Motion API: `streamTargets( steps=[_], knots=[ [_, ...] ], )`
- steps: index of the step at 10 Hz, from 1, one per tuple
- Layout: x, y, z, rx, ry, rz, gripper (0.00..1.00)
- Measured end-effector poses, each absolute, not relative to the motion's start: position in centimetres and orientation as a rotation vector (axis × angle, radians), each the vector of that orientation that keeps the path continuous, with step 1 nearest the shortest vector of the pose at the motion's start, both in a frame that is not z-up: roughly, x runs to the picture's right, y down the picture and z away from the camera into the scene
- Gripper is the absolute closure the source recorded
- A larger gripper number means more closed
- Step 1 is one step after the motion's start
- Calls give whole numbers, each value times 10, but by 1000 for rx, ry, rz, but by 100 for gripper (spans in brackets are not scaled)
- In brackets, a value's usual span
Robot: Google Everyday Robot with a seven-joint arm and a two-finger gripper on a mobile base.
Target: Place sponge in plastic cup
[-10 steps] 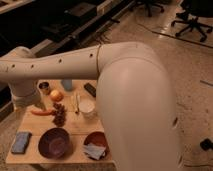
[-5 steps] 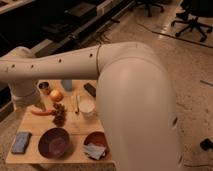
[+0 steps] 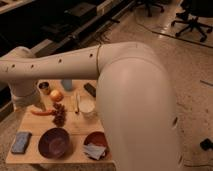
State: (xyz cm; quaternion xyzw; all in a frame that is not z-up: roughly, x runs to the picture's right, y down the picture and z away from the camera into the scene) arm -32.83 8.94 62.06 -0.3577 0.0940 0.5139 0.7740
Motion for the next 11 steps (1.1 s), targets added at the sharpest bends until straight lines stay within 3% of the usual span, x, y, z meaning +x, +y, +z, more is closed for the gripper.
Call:
streamTargets(
  steps=[11],
  knots=[
    [-349,100,629,-796,183,1067,35]
  ],
)
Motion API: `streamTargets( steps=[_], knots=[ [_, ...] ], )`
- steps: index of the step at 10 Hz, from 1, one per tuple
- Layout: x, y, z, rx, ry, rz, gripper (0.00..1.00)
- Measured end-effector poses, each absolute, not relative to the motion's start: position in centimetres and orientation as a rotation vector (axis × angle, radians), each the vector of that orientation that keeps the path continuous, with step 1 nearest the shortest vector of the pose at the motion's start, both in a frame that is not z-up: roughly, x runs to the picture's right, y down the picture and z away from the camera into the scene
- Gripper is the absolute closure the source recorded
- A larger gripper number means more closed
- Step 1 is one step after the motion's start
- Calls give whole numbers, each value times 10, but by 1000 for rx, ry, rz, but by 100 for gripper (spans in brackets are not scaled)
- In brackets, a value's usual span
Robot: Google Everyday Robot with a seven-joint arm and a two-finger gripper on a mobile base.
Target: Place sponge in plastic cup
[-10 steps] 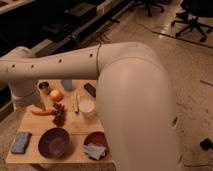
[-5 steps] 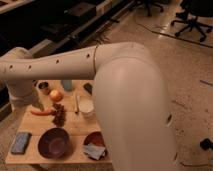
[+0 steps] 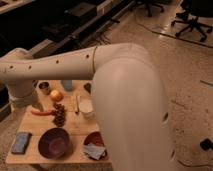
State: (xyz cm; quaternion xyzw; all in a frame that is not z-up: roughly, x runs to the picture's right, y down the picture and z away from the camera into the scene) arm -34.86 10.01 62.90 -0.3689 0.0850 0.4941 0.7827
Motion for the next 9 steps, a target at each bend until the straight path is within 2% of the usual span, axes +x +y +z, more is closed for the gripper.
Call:
streamTargets(
  steps=[3,9],
  knots=[
    [-386,138,638,-826,197,984,35],
    [-387,141,639,-826,203,971,35]
  ],
)
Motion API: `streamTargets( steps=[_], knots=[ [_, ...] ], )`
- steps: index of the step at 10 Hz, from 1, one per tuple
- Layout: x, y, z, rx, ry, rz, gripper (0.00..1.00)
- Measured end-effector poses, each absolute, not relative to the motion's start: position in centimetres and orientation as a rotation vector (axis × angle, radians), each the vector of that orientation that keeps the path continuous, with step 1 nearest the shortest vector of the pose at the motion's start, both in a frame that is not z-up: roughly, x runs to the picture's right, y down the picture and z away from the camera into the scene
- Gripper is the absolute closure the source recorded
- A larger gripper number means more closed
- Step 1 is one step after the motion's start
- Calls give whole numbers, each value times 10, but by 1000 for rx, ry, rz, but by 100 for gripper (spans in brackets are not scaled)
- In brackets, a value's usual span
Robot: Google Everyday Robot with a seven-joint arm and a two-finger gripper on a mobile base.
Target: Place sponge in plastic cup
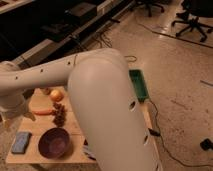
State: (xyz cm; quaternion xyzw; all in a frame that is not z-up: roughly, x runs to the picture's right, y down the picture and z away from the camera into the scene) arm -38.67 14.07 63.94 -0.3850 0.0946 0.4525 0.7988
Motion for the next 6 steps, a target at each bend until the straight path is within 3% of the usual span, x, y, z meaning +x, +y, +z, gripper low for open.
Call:
streamTargets(
  steps=[6],
  knots=[
    [-388,141,639,-827,201,971,35]
  ],
)
